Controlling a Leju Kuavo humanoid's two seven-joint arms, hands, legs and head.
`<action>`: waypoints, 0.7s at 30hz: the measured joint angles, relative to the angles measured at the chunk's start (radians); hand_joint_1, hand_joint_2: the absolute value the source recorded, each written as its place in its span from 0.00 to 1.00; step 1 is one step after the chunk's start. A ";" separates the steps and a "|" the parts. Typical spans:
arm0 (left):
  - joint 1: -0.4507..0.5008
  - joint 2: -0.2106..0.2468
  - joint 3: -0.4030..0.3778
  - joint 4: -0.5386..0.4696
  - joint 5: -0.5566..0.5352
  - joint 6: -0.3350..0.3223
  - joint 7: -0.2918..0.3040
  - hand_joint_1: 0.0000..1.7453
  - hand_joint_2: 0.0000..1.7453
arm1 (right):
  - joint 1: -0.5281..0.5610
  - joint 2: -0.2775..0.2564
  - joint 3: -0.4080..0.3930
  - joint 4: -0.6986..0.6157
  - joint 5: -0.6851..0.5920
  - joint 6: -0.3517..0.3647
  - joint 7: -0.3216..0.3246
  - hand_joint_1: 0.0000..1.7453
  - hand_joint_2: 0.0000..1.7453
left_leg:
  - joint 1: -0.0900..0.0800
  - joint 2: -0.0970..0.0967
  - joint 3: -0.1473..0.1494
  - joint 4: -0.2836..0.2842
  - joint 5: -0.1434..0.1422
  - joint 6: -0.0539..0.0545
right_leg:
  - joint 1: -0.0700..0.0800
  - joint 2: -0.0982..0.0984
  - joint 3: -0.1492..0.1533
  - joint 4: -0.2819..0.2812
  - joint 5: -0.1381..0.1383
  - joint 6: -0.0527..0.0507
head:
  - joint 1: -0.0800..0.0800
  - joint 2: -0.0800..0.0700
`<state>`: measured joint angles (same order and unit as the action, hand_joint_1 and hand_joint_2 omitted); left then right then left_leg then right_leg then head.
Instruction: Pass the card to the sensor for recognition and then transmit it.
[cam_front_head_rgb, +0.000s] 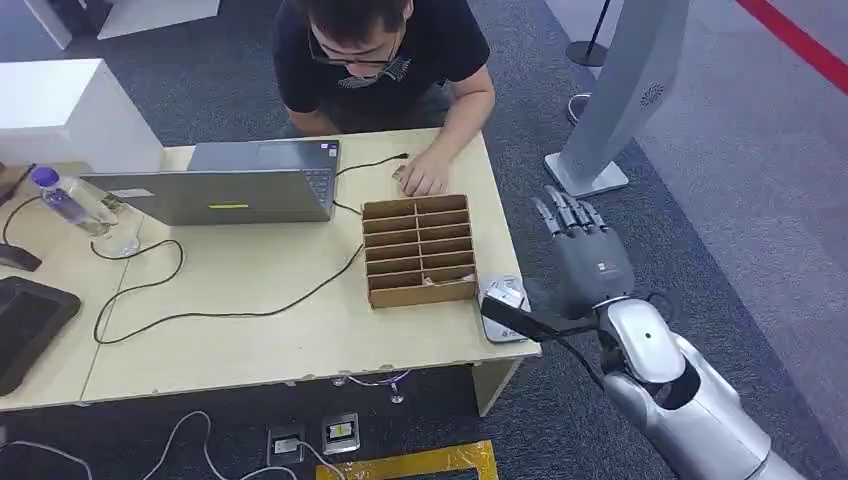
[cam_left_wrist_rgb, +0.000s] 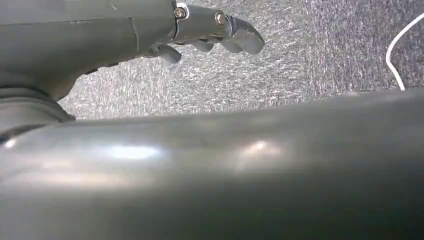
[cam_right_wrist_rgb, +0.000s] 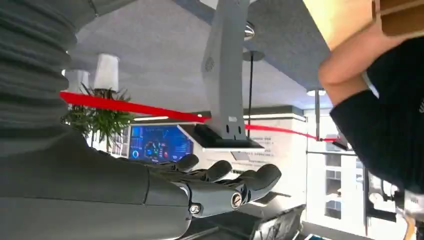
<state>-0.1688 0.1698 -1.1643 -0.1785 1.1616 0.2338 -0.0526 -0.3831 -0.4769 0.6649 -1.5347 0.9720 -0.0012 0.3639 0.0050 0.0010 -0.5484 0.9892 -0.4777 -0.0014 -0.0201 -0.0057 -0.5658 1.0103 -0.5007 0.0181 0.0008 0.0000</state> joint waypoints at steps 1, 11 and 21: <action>0.000 0.000 0.003 0.000 0.001 0.001 0.000 0.00 0.00 | 0.009 0.006 0.004 0.000 0.000 0.000 0.007 0.00 1.00 | 0.000 0.000 0.000 0.000 0.000 0.000 | 0.000 0.000 0.000 0.000 0.000 0.000 | 0.000 0.000; 0.000 -0.006 0.017 0.000 0.017 0.013 0.000 0.00 0.00 | 0.046 0.053 0.019 0.000 0.010 0.014 0.032 0.00 1.00 | 0.000 0.000 0.000 0.000 0.000 0.000 | 0.000 0.000 0.000 0.000 0.000 0.000 | 0.000 0.000; -0.001 -0.013 0.038 0.000 0.030 0.031 0.000 0.00 0.00 | 0.050 0.147 0.016 0.022 0.034 0.029 0.033 0.00 1.00 | 0.001 0.000 0.000 0.000 0.000 0.000 | 0.001 0.000 0.000 0.000 0.000 0.000 | 0.000 0.000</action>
<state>-0.1700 0.1572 -1.1261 -0.1785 1.1914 0.2644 -0.0526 -0.3335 -0.3300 0.6806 -1.5130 1.0063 0.0279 0.3968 0.0055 0.0011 -0.5484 0.9891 -0.4776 -0.0015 -0.0195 -0.0057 -0.5658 1.0104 -0.5008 0.0180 0.0008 0.0000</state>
